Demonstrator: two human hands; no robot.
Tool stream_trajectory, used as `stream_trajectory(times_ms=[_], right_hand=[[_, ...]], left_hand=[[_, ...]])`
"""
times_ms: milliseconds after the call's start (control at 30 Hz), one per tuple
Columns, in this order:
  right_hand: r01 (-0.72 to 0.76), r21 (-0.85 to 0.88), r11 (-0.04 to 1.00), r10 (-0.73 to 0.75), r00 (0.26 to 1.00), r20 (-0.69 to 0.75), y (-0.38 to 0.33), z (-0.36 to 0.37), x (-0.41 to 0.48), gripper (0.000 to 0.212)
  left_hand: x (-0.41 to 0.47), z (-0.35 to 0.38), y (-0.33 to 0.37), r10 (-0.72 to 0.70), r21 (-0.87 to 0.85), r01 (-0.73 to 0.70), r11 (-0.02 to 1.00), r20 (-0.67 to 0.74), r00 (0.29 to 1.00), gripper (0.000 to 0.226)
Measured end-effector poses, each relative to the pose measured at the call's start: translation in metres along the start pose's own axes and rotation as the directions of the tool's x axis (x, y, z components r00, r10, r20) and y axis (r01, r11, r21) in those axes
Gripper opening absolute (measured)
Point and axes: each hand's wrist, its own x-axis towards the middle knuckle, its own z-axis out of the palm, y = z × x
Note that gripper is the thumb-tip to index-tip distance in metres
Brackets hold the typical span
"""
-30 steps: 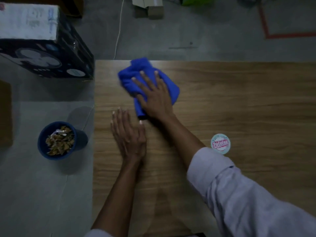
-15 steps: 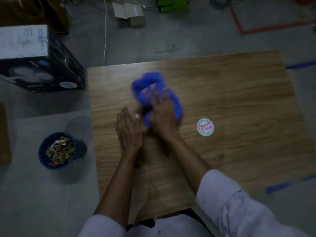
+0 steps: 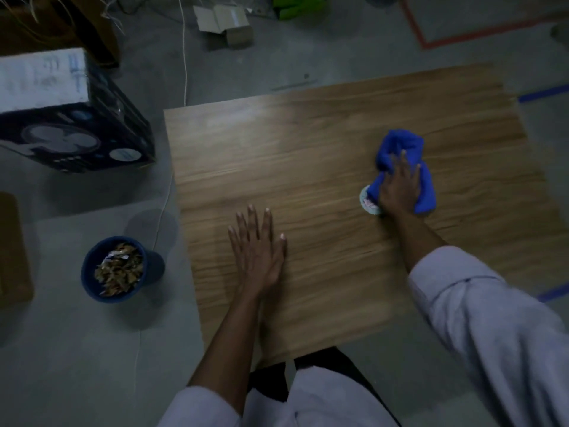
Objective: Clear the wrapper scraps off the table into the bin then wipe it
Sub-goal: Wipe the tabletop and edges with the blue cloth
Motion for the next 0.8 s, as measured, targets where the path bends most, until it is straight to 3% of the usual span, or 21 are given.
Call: stream_trajectory(times_ms=[67,100,167,200,267,300,333,467,633,700,800], right_hand=[[-0.159,0.175,0.972,0.175,0.982,-0.077,-0.008,-0.013,-0.014,0.05],[-0.14,0.239,0.961,0.178,0.973,-0.145,-0.022,-0.014,-0.033,0.048],[0.089,0.226,0.97,-0.042,0.978,-0.204,-0.054,0.0,-0.097,0.045],[0.262,0.197,0.945,-0.241,0.962,-0.126,-0.068,0.01,-0.138,0.051],[0.549,0.094,0.831,-0.557,0.818,0.144,-0.09,0.023,-0.215,0.071],[0.615,0.055,0.787,-0.608,0.758,0.237,-0.089,0.029,-0.239,0.077],[0.622,0.034,0.782,-0.607,0.75,0.262,-0.081,0.034,-0.248,0.078],[0.508,0.001,0.861,-0.505,0.855,0.117,-0.029,0.03,-0.207,0.067],[0.137,-0.103,0.985,-0.143,0.988,-0.05,0.065,0.007,-0.104,0.057],[-0.032,-0.029,0.999,0.029,0.997,-0.072,0.079,-0.008,-0.071,0.057],[-0.169,0.251,0.953,0.211,0.966,-0.152,0.059,-0.021,-0.065,0.051]], left_hand=[[-0.007,-0.002,0.0,-0.011,-0.047,0.012,0.999,0.014,1.0,0.079],[-0.009,-0.002,0.002,-0.021,-0.079,0.022,0.997,0.013,1.0,0.08],[-0.016,0.0,0.009,-0.03,-0.2,0.026,0.979,-0.016,0.999,0.078],[-0.02,0.001,0.014,-0.034,-0.277,0.024,0.961,-0.03,0.999,0.075],[-0.029,0.005,0.019,-0.048,-0.388,0.025,0.921,-0.05,0.998,0.071],[-0.034,0.01,0.02,-0.038,-0.407,0.012,0.914,-0.057,0.998,0.069],[-0.039,0.014,0.02,-0.011,-0.4,-0.018,0.916,-0.069,0.998,0.069],[-0.053,0.031,0.016,0.139,-0.196,-0.145,0.97,-0.047,0.989,0.07],[-0.057,0.043,0.021,0.225,-0.029,-0.225,0.974,0.011,0.974,0.071],[-0.058,0.044,0.022,0.214,-0.022,-0.214,0.977,0.013,0.977,0.072],[-0.059,0.041,0.027,0.202,-0.061,-0.2,0.978,0.02,0.979,0.073]])
